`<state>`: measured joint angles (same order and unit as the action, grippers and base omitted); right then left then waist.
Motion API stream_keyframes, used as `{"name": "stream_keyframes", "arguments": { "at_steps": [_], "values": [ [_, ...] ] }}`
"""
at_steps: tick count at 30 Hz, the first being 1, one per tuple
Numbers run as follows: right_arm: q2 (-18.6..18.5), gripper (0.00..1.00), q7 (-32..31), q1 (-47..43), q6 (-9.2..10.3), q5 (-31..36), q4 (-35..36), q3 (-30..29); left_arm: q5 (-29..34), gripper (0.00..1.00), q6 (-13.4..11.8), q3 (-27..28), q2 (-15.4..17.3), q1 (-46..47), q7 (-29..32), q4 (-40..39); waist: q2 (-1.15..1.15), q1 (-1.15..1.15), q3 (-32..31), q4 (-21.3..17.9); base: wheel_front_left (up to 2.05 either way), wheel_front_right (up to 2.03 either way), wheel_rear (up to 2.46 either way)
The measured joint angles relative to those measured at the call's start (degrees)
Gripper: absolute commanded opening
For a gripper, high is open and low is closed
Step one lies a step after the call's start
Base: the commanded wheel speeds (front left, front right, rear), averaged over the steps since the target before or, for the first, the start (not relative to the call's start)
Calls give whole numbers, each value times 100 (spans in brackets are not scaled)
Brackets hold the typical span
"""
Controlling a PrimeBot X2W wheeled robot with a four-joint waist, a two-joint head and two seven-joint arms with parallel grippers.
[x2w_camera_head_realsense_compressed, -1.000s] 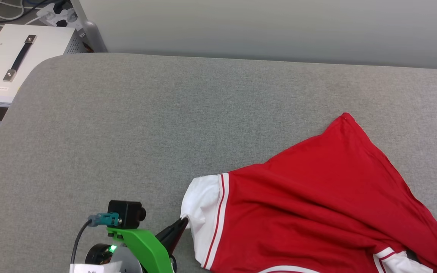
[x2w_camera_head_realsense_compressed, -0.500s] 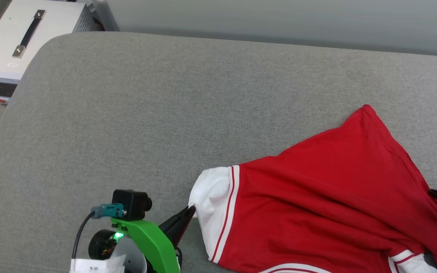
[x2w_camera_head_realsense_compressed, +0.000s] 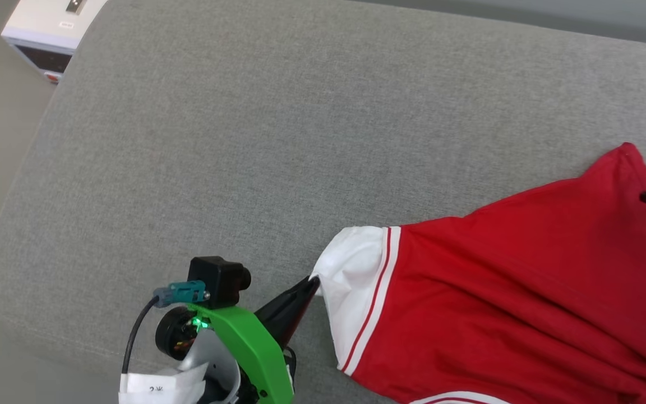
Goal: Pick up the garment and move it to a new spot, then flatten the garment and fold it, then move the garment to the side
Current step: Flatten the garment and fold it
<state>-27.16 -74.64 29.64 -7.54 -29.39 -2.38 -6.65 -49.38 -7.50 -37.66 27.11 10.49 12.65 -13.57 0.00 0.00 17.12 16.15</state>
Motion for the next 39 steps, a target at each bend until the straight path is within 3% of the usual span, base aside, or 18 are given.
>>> {"name": "stream_keyframes", "arguments": {
  "at_steps": [9,13,20,21,22,23,30,39],
  "values": [
    [-212,100,-33,799,0,432,-851,172,58,0,79,-48,-257,139,-288,91,0,1,515,424,0,0,0],
    [-412,100,-23,825,0,677,-982,595,59,0,136,-97,-361,166,-336,172,0,1,689,570,0,0,0],
    [-554,100,16,794,0,630,-1095,670,58,0,208,-102,-404,258,-409,271,0,0,848,728,0,0,0],
    [-556,60,4,792,0,598,-1100,676,58,0,223,-102,-407,258,-413,296,0,1,856,737,0,0,0],
    [-558,12,1,788,0,576,-1101,677,58,0,223,-100,-410,258,-414,333,0,0,856,741,0,0,0],
    [-558,0,2,773,0,548,-1102,677,57,0,223,-100,-413,258,-431,358,0,0,851,740,0,0,0],
    [-435,0,378,691,0,394,-1170,669,48,0,224,-83,-424,258,-464,475,0,0,745,697,0,0,0],
    [-230,0,1700,651,0,172,-1349,857,-62,0,245,155,-411,264,-625,528,0,0,323,530,0,0,0]
  ]
}}
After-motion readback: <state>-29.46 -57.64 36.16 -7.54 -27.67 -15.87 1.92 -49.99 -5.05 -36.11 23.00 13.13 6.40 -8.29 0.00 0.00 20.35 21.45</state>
